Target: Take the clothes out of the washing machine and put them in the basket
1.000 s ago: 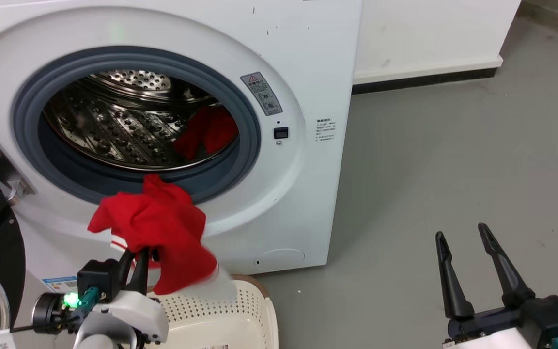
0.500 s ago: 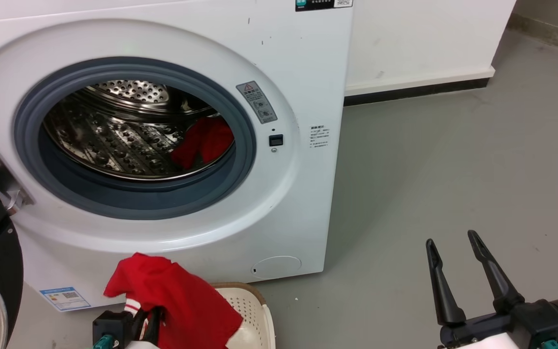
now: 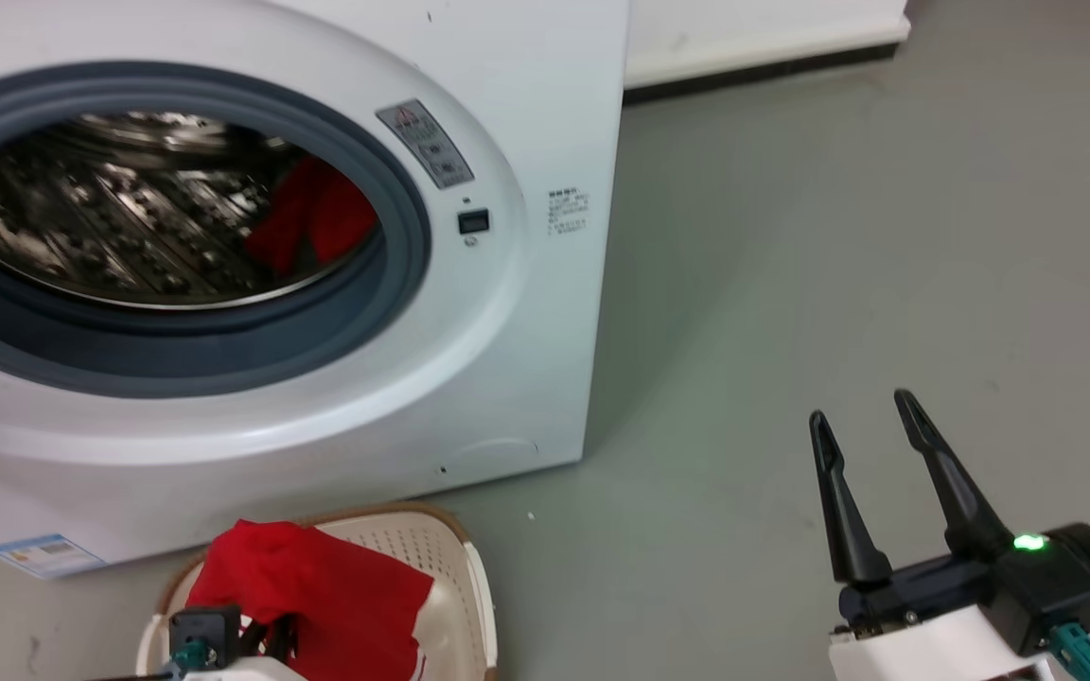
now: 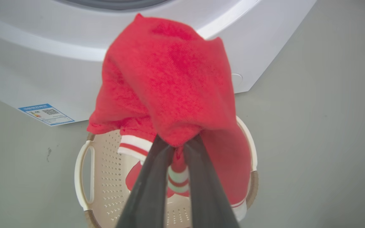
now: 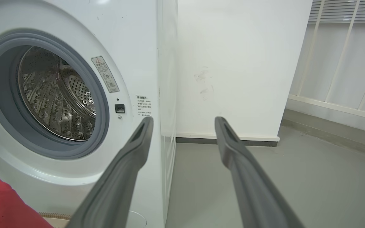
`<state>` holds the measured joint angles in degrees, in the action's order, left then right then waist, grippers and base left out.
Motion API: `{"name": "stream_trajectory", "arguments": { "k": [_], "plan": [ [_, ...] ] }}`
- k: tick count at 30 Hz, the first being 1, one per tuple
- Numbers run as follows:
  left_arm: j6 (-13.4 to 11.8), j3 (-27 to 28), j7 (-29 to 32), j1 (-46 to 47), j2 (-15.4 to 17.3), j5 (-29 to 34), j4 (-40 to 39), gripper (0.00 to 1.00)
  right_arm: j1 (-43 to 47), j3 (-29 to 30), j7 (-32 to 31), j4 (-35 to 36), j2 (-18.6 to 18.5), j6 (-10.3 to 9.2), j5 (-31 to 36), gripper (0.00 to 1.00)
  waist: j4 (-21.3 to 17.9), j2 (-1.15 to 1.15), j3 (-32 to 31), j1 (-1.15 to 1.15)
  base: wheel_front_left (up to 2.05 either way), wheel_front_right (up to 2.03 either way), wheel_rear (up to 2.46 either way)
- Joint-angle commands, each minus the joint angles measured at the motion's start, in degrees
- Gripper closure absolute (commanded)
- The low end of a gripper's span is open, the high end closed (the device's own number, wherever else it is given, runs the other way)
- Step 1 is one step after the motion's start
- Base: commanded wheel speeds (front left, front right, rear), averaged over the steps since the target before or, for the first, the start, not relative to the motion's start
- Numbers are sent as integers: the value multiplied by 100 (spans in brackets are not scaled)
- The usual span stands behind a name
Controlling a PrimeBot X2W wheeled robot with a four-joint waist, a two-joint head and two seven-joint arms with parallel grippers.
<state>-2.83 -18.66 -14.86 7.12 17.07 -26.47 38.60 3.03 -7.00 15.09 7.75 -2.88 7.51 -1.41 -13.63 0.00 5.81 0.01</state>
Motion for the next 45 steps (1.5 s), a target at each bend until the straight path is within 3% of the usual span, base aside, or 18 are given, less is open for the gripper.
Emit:
{"name": "stream_trajectory", "arguments": {
  "k": [1,15,21,36,37,38,45],
  "plan": [
    [47,40,-32,160,-24,-26,144,100,-138,-38,12,30,2,-4,-34,0,-144,0,385,-1,0,0,0],
    [365,107,-36,1625,-14,43,2177,100,-1054,-254,12,220,1,-4,-326,0,-436,0,1952,-1,0,0,0],
    [390,76,211,2193,4,20,2965,100,-1398,-322,12,308,1,-4,-480,0,-583,0,2527,-1,0,0,0],
    [297,-53,538,2988,62,29,3443,98,-1790,-263,12,408,1,-4,-684,0,-645,0,3329,-1,0,0,0],
    [302,-58,546,3012,47,17,3453,12,-1800,-257,12,401,1,-4,-682,0,-634,0,3336,-1,0,0,0],
    [291,-71,519,3035,39,26,3458,0,-1808,-248,12,391,1,-4,-677,0,-621,0,3333,-1,0,0,0],
    [329,-125,402,2881,-106,-30,3494,0,-1713,-226,12,253,0,-4,-586,0,-509,0,3003,-1,0,0,0]
  ]
}}
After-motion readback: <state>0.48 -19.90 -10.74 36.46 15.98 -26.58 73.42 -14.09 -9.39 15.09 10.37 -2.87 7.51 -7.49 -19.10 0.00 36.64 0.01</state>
